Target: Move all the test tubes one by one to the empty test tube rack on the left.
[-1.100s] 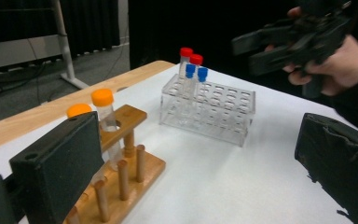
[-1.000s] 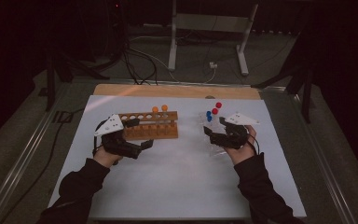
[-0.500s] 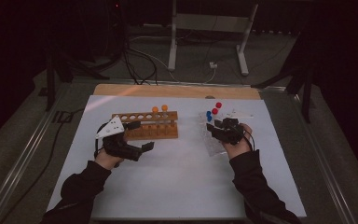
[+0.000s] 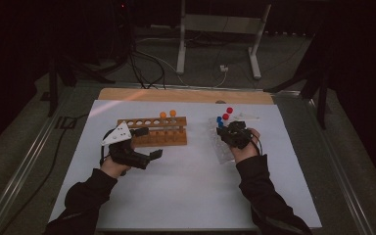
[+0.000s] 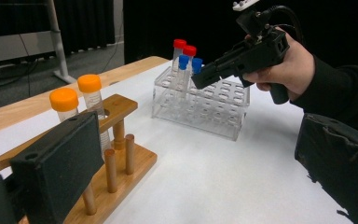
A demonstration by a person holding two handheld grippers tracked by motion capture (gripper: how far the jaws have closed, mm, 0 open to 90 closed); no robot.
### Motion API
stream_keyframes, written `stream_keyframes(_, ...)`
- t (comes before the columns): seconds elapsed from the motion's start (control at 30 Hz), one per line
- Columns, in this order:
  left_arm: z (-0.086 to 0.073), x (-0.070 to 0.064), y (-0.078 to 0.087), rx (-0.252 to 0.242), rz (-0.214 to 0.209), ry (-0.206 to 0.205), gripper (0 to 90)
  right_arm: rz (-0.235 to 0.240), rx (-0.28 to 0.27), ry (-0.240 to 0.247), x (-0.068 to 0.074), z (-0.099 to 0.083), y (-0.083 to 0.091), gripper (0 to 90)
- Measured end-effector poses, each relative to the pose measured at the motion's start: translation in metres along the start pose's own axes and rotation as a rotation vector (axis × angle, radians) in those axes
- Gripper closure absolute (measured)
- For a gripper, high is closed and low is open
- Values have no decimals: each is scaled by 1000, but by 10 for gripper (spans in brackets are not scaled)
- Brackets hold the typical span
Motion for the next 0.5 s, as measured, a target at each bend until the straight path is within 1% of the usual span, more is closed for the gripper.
stream_keyframes(0.27, -1, 1, 0, 5, -1, 1, 16, -10, -6, 8, 0, 1, 1, 766)
stream_keyframes(0.5, 0, 1, 0, 2, 0, 0, 16, -6, -31, 23, 3, 12, 13, 767)
Point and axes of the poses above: each handheld gripper's, and its own axes: y roughly backward along the jaws, z roughly out of its top, x roughly to its left, the point moved 10 cm from there along -y, roughly forward along the jaws, and after that the axes turned 13 degrees about z, right-handed, at the moved point
